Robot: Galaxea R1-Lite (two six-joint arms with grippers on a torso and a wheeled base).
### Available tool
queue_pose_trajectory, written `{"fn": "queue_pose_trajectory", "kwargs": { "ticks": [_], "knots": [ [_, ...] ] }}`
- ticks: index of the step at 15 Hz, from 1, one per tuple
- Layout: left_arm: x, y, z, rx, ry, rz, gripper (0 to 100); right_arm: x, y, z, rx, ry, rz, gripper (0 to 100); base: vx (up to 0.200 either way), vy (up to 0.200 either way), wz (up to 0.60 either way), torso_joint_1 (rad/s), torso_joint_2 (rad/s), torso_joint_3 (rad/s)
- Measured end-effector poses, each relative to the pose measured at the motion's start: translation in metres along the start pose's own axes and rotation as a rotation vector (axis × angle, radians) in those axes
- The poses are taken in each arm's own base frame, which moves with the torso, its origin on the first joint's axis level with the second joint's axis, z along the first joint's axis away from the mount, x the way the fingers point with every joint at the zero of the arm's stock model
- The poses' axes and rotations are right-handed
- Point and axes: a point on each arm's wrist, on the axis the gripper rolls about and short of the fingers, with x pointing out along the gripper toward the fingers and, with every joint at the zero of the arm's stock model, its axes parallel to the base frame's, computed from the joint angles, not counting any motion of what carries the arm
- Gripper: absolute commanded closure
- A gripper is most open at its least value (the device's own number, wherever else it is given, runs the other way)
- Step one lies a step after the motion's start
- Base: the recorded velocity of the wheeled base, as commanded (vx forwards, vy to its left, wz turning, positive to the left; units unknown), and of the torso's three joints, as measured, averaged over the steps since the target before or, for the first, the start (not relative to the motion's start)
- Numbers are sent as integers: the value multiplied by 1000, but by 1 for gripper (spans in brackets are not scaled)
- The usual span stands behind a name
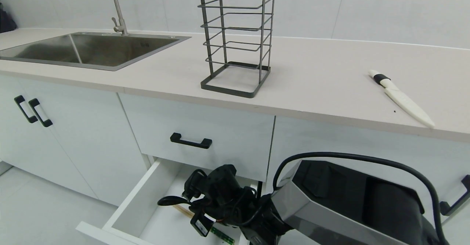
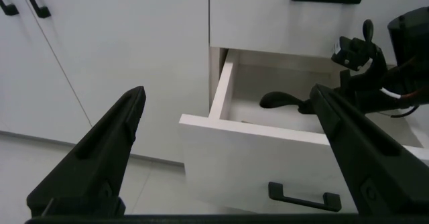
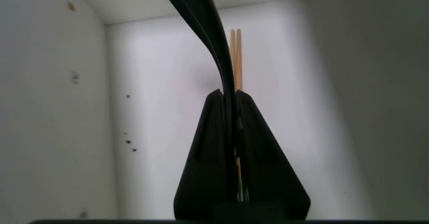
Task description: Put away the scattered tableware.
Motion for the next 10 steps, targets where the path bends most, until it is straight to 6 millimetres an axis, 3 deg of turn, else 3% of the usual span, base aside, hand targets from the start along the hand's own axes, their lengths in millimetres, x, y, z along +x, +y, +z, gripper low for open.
{"fn": "queue_pose_trajectory", "kwargs": {
  "ticks": [6,7,10],
  "knots": [
    [0,0,0,0,0,0,0,4,2,-6,4,36,7,100,0,0,0,-3,11,7],
    [0,0,0,0,0,0,0,4,2,-7,3,40,8,0,0,0,0,0,0,0],
    [0,0,0,0,0,0,0,4,2,-7,4,44,8,0,0,0,0,0,0,0]
  ]
}}
